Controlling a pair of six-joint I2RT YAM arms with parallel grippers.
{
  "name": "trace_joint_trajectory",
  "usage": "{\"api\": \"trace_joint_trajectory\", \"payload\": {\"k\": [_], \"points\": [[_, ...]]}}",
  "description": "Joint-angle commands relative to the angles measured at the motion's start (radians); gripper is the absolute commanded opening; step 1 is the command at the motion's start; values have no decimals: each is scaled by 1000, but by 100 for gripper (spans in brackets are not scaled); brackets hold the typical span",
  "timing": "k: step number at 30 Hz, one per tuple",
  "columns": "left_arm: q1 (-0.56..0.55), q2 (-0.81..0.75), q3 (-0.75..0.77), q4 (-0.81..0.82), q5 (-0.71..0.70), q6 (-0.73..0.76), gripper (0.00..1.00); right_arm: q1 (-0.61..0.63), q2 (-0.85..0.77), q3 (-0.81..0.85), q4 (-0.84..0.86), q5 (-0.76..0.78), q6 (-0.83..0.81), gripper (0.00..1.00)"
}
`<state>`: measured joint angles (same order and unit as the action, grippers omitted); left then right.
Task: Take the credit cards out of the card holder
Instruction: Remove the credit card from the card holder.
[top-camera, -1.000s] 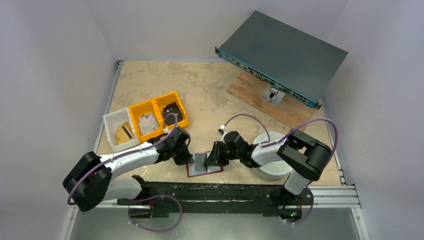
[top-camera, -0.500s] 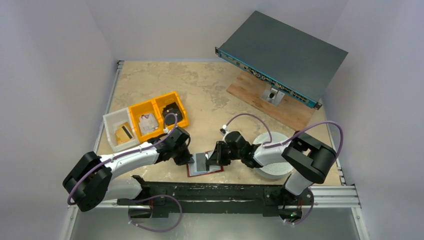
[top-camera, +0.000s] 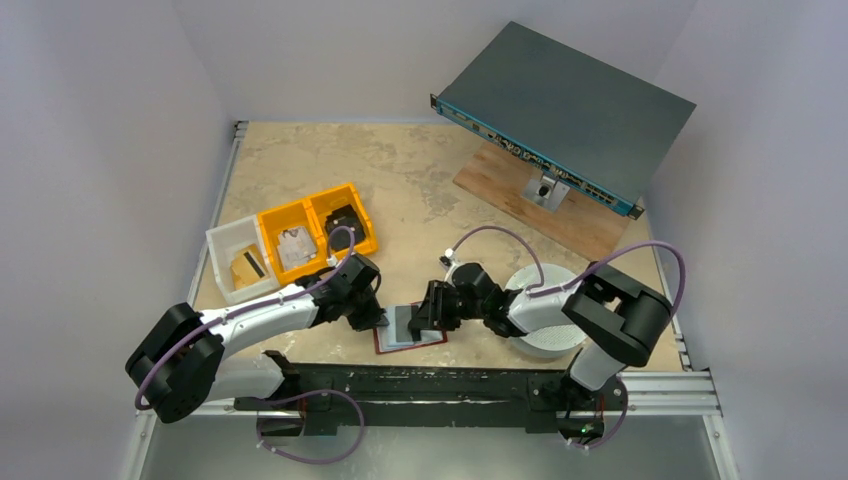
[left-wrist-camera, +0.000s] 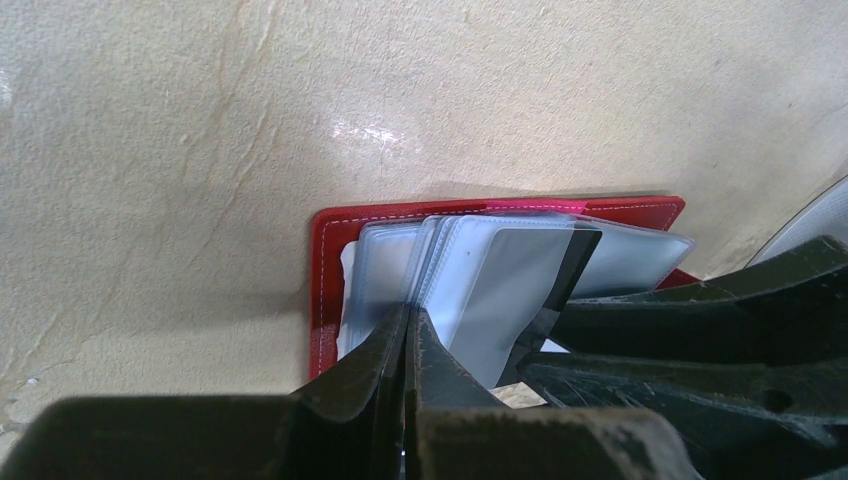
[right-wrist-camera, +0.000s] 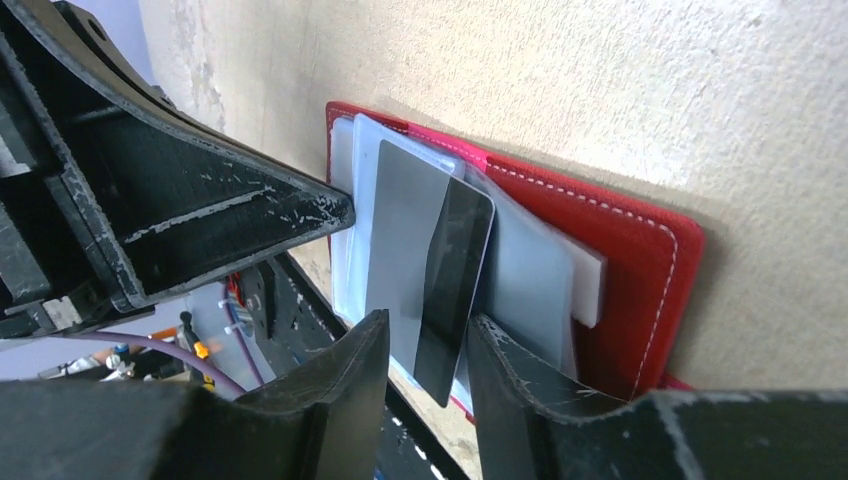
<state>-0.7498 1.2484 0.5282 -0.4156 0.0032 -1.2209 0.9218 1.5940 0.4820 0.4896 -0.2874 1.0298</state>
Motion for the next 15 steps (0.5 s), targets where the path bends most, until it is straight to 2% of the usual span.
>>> {"api": "trace_joint_trajectory", "payload": {"k": [1,7,11,15], "points": [[-2,78,-69,-169,-95,21,0,-12,72,-22,52,-26,6,32],[-2,79,-62,-176,-98,21,0,-36,94,-47,70,-27,30,7],[-3,77,-63,-185,-107,16,0,-63,41,-86,29,1,18,0],[-3,76,-65,-189,-111,12,0,-70,-8,-95,-38,40,-13,0]]}}
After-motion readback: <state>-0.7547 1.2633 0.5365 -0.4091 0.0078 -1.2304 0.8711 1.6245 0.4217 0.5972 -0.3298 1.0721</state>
